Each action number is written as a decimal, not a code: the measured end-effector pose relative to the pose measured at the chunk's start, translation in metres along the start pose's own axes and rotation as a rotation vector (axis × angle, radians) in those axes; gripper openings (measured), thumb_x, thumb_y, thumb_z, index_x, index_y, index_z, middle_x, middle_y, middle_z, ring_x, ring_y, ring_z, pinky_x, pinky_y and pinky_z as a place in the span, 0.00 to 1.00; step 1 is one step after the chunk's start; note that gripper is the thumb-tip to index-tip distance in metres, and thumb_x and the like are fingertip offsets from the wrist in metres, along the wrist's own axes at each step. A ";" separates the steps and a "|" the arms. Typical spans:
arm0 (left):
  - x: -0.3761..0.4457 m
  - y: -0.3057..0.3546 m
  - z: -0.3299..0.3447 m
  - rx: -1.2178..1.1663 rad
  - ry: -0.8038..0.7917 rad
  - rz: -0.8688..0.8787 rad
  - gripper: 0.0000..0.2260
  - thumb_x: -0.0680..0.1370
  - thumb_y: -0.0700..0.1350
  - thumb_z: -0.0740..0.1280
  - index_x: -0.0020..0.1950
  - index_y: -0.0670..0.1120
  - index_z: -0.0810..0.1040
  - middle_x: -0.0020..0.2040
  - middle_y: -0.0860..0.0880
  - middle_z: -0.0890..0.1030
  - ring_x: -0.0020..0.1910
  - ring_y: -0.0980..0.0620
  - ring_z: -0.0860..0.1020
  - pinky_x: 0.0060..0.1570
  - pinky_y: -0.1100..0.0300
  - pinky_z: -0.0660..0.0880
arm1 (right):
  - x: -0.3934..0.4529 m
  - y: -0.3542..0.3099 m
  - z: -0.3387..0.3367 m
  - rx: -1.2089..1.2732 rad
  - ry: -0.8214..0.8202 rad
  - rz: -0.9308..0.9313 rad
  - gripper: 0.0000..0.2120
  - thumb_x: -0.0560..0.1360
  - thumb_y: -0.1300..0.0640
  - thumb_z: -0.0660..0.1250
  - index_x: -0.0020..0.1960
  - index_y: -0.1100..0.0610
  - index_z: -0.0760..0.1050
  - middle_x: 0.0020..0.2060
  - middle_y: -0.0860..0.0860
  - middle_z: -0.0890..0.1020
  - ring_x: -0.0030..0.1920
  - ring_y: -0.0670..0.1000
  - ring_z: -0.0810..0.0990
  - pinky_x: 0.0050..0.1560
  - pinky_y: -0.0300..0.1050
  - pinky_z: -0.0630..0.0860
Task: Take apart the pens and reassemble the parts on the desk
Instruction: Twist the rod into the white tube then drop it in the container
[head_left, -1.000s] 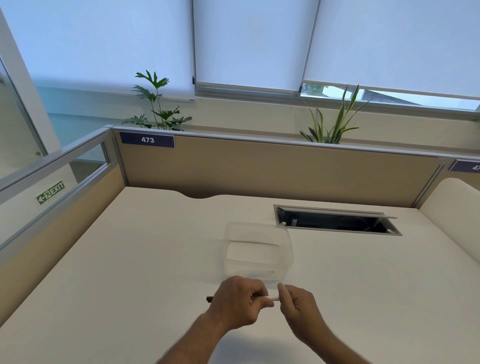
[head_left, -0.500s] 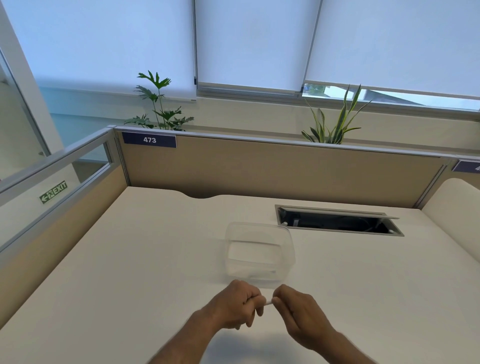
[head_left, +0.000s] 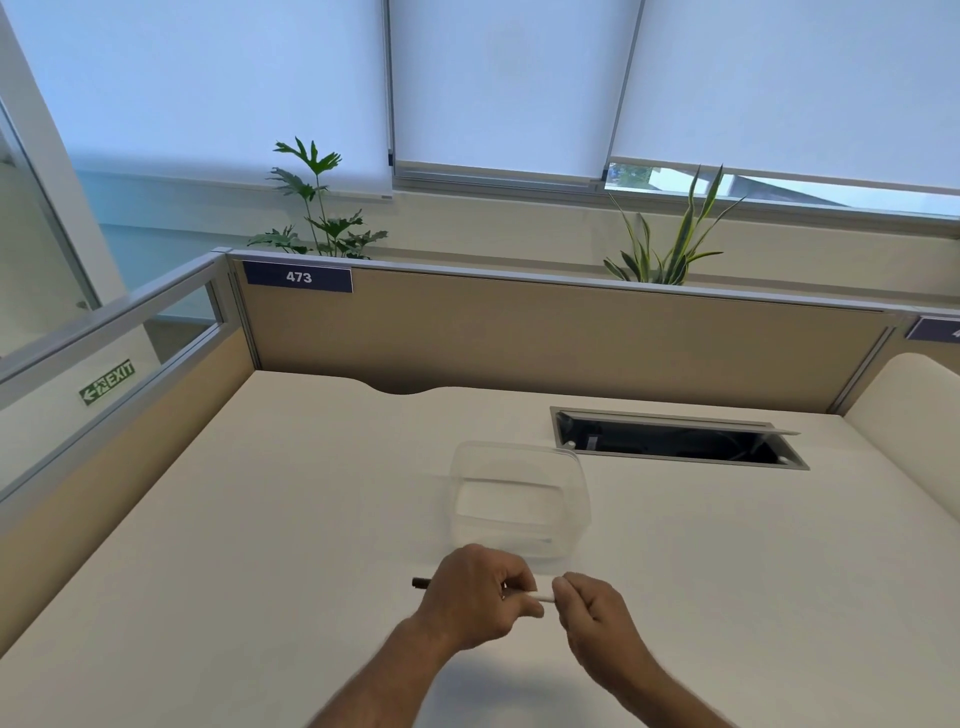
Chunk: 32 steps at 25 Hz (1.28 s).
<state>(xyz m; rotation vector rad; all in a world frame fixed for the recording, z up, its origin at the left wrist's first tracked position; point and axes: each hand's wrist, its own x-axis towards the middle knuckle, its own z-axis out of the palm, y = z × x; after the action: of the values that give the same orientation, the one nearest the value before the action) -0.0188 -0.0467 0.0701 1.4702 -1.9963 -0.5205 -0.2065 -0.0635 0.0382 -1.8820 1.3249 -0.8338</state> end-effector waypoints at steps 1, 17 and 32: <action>0.001 0.001 0.000 0.008 0.017 -0.002 0.10 0.69 0.57 0.74 0.43 0.51 0.84 0.35 0.54 0.85 0.31 0.57 0.76 0.35 0.63 0.75 | 0.000 0.000 0.001 0.020 -0.023 0.050 0.24 0.83 0.60 0.60 0.28 0.51 0.65 0.23 0.45 0.66 0.24 0.46 0.62 0.28 0.43 0.60; 0.000 0.006 0.003 -0.125 -0.096 0.048 0.10 0.78 0.43 0.65 0.39 0.45 0.83 0.33 0.46 0.84 0.33 0.51 0.79 0.33 0.66 0.74 | -0.002 -0.009 -0.013 -0.085 0.106 -0.294 0.17 0.78 0.62 0.63 0.31 0.54 0.68 0.23 0.42 0.64 0.26 0.41 0.61 0.28 0.36 0.59; 0.004 0.002 0.012 0.003 0.185 0.073 0.10 0.69 0.53 0.75 0.39 0.48 0.80 0.34 0.52 0.83 0.32 0.55 0.77 0.33 0.56 0.77 | 0.003 -0.039 -0.009 0.572 -0.044 0.654 0.24 0.80 0.54 0.58 0.25 0.52 0.63 0.22 0.50 0.60 0.21 0.48 0.56 0.24 0.36 0.54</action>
<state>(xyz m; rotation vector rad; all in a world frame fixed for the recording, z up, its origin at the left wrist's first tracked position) -0.0296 -0.0502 0.0633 1.3881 -1.8976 -0.3378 -0.1924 -0.0584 0.0751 -0.9354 1.3669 -0.7089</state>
